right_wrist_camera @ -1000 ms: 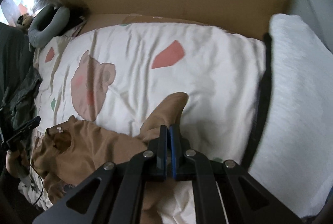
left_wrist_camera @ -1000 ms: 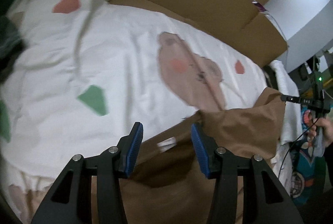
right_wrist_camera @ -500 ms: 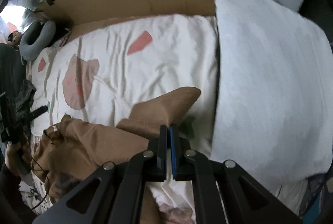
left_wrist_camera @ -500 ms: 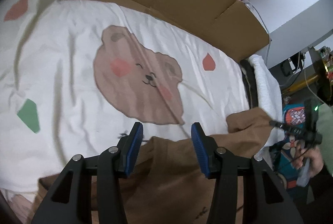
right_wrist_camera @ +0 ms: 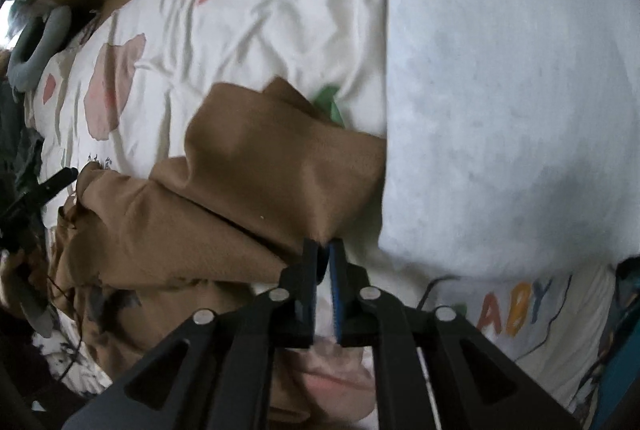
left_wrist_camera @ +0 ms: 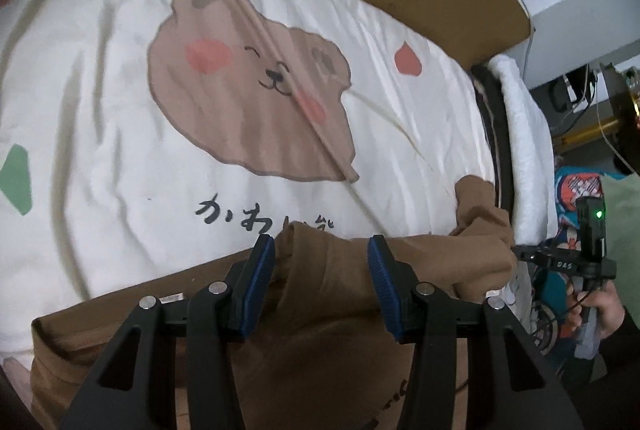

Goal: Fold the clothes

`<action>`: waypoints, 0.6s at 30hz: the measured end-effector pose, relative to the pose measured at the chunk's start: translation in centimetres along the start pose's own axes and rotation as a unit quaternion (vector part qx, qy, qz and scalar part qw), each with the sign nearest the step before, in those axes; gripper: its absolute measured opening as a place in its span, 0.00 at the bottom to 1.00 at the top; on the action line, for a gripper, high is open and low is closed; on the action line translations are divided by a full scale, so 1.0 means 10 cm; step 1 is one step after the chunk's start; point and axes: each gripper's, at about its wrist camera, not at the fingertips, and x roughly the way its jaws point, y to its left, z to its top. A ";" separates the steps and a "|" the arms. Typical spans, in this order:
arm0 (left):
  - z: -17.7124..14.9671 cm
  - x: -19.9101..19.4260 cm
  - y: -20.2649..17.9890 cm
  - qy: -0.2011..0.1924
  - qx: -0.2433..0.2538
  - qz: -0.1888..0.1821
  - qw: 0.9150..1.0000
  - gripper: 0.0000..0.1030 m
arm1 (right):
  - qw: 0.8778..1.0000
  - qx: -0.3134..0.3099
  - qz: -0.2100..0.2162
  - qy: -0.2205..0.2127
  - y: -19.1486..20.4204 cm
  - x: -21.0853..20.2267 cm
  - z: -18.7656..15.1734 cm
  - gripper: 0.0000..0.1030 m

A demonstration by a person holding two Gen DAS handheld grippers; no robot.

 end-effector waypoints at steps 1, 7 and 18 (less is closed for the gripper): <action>0.00 0.02 0.00 0.001 0.000 0.000 1.000 0.47 | 1.000 0.004 0.002 0.000 -0.02 -0.01 -0.01 0.12; 0.01 0.07 0.01 0.001 -0.003 -0.011 1.000 0.46 | 0.999 0.003 0.001 -0.039 -0.01 -0.26 0.02 0.13; -0.15 -0.04 -0.01 -0.005 -0.010 -0.038 0.999 0.07 | 0.995 -0.061 0.034 -0.072 0.36 -0.37 0.23 0.13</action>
